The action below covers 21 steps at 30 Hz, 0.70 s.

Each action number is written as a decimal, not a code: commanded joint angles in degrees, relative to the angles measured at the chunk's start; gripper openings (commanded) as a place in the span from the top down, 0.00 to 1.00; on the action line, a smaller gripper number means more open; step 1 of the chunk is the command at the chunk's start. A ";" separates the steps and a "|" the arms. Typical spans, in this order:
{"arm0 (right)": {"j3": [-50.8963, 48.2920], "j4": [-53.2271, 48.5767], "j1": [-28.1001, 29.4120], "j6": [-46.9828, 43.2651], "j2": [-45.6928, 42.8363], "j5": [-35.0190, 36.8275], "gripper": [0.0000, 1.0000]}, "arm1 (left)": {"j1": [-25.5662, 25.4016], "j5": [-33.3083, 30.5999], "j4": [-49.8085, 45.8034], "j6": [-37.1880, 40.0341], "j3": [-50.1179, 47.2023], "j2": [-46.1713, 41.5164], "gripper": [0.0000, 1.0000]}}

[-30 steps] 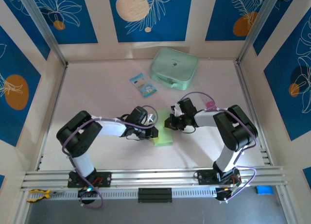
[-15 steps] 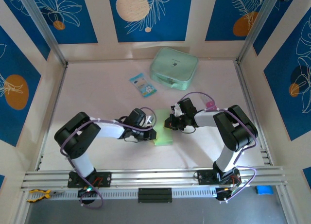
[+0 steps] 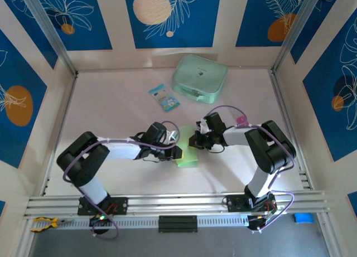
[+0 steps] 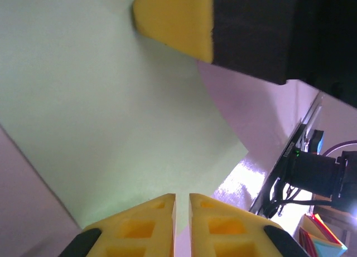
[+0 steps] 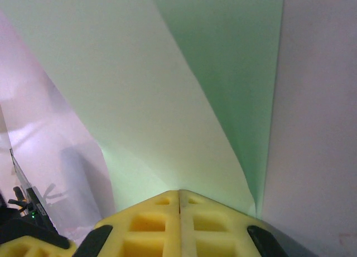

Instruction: Fold a paper plane with a square sheet of paper (pick it up from the middle)

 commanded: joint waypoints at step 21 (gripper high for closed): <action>-4.08 -8.73 -0.41 -0.45 4.12 7.88 1.00 | -0.80 -2.80 2.31 -0.84 -4.03 -7.07 0.84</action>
